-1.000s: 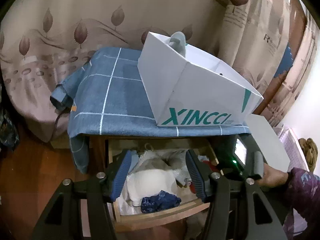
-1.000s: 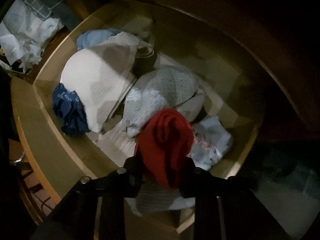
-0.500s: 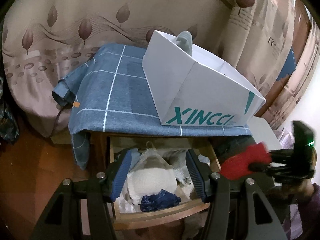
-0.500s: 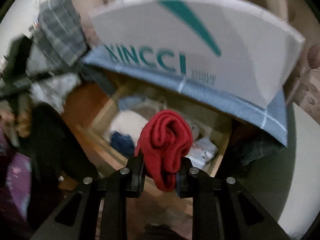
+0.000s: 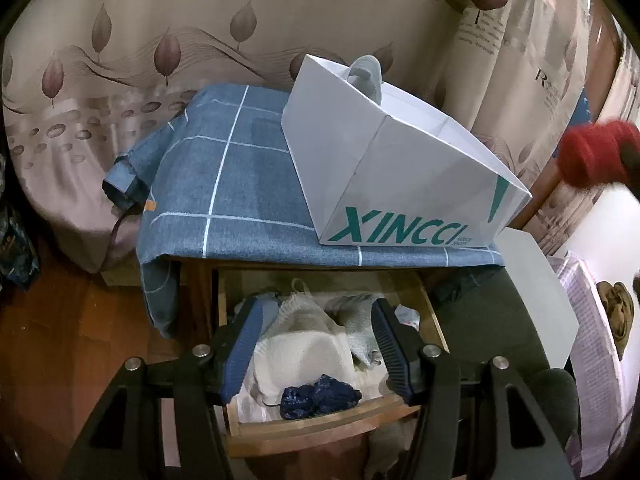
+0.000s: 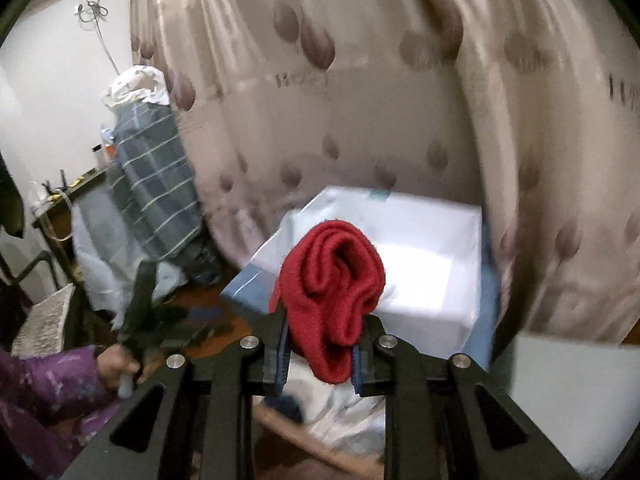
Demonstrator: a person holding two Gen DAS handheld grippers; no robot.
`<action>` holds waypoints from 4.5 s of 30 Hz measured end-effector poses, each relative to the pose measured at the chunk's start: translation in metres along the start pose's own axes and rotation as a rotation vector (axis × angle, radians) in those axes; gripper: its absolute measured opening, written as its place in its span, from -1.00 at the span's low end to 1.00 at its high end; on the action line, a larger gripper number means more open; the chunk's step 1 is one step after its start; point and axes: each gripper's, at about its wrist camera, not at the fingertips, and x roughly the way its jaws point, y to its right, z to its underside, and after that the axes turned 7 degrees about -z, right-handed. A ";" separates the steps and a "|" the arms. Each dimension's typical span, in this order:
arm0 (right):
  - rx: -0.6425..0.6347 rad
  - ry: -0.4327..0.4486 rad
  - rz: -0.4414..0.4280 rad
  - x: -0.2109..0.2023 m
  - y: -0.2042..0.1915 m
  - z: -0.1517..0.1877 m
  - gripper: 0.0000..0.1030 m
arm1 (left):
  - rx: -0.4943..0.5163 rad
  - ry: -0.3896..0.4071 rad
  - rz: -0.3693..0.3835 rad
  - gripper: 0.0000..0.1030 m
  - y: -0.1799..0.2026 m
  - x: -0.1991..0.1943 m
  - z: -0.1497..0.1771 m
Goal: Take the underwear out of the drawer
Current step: 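Carry the red sock into the shoe box and open the right tool, then lower the left tool into the drawer onto the dark blue underwear, then grasp the dark blue underwear with the left tool and lift it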
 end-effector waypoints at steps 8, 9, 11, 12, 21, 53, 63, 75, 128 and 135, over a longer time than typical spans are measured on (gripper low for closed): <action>0.051 -0.092 0.136 0.064 0.058 -0.037 -0.59 | 0.005 0.007 0.004 0.13 -0.001 -0.001 0.001; 0.076 -0.117 0.142 0.077 0.070 -0.037 -0.59 | 0.006 0.007 0.005 0.13 0.000 -0.002 0.001; 0.100 -0.163 0.159 0.095 0.083 -0.032 -0.59 | 0.006 0.006 0.004 0.13 0.000 -0.001 0.001; 0.117 -0.189 0.163 0.105 0.090 -0.029 -0.59 | 0.007 0.005 0.004 0.13 0.000 -0.001 0.001; 0.167 -0.364 0.152 0.161 0.105 -0.006 -0.59 | 0.003 -0.003 0.012 0.13 0.000 0.000 0.000; 0.165 -0.188 0.181 0.140 0.102 -0.007 0.37 | 0.010 -0.019 0.012 0.14 0.001 0.004 -0.002; 0.128 0.077 0.278 0.036 0.065 0.086 0.57 | 0.031 -0.025 0.001 0.14 0.005 0.006 0.000; 0.319 0.139 0.329 -0.008 0.077 0.175 0.62 | 0.097 -0.087 -0.026 0.14 0.022 0.019 0.006; 0.367 0.138 0.208 -0.007 0.083 0.184 0.94 | 0.081 -0.620 -0.098 -0.73 0.064 0.169 0.067; 0.367 0.109 0.217 -0.001 0.083 0.183 0.95 | 0.035 -0.435 -0.006 -0.73 0.063 0.111 0.050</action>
